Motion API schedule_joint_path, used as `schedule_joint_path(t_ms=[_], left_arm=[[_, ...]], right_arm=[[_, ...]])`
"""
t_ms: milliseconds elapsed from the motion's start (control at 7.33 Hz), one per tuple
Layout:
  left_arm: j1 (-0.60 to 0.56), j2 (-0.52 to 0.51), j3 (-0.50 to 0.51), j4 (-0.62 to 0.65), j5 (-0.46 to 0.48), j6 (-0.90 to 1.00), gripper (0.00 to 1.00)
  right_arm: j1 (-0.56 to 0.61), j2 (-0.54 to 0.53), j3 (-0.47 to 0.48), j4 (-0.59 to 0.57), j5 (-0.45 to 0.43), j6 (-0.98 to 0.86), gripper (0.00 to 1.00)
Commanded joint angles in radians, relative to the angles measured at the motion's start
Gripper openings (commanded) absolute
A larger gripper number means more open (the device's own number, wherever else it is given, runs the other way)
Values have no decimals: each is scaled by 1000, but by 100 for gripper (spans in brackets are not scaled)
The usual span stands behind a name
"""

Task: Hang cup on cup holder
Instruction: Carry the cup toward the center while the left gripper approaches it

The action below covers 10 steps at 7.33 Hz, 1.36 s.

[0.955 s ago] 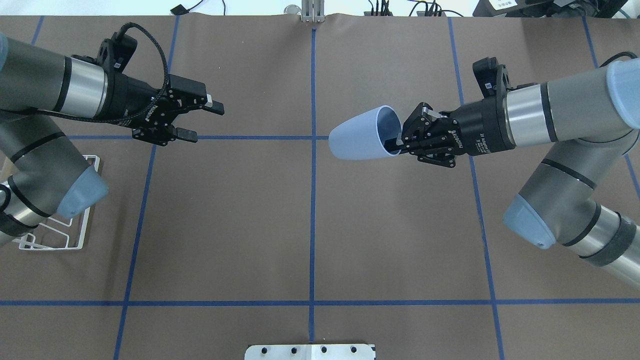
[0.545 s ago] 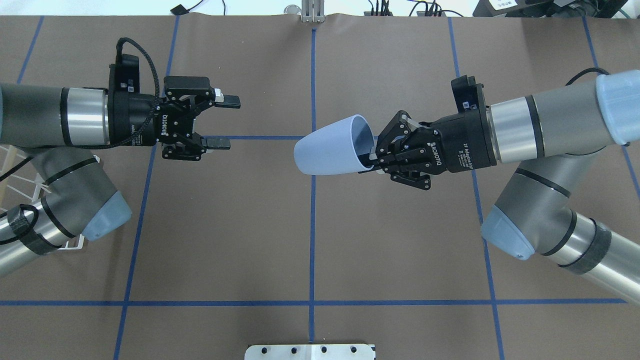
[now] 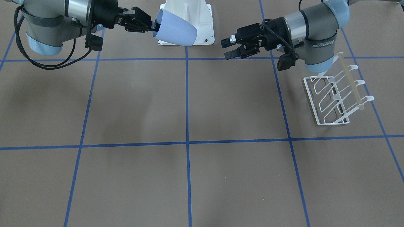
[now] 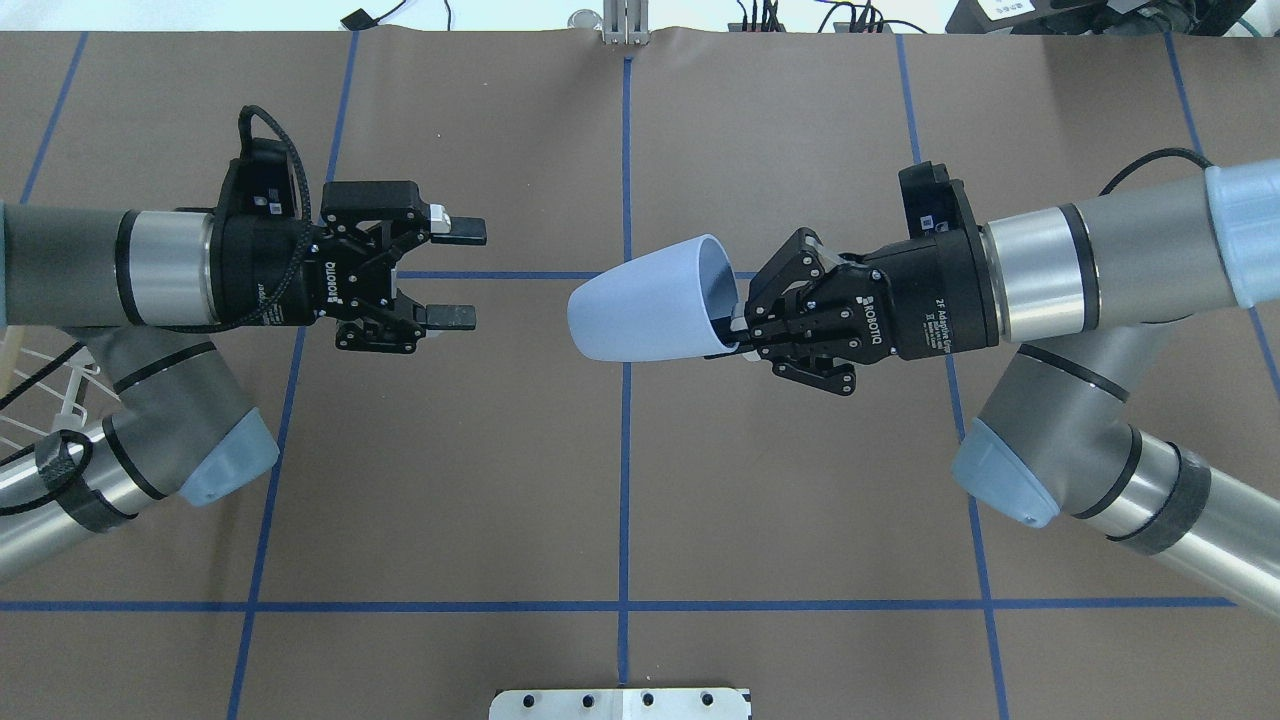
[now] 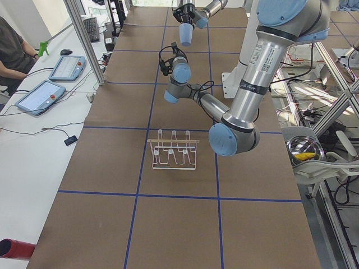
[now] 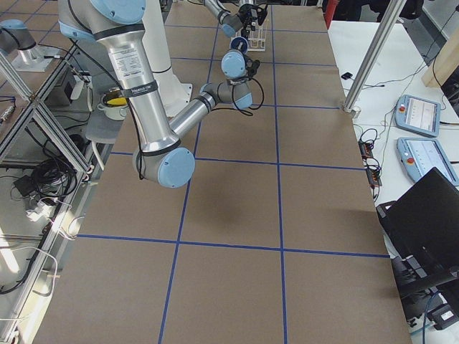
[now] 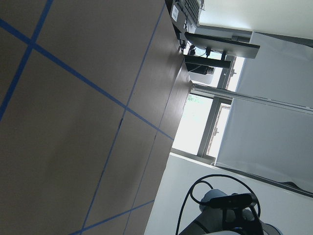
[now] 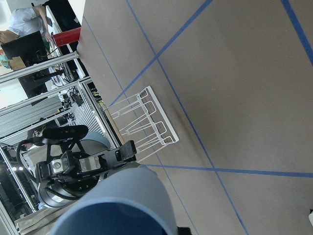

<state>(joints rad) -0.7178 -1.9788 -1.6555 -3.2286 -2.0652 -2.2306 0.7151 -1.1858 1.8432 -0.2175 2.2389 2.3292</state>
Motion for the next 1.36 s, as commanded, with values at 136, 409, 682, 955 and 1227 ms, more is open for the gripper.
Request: schedule_joint_path(t_ms=[136,409,682,955,1227], left_arm=[[41,-20,-7,-33,1,-1,98],[44,-28,-12,-132,58,-93,98],[116,-26,6,-288,193,-164,98],[136,-28,5,-295,201,-161,98],[138,-28,0,-296,201,-162,98]], right_arm=[[-29,8,-5,105,-79,124,0],[-58,8,-5,118,-93,124,0],[-80,0,-5,162,-103,148,0],[-117,-5,-10,243,-185,208,0],[-164,-5,-53,352,-280,260,0]])
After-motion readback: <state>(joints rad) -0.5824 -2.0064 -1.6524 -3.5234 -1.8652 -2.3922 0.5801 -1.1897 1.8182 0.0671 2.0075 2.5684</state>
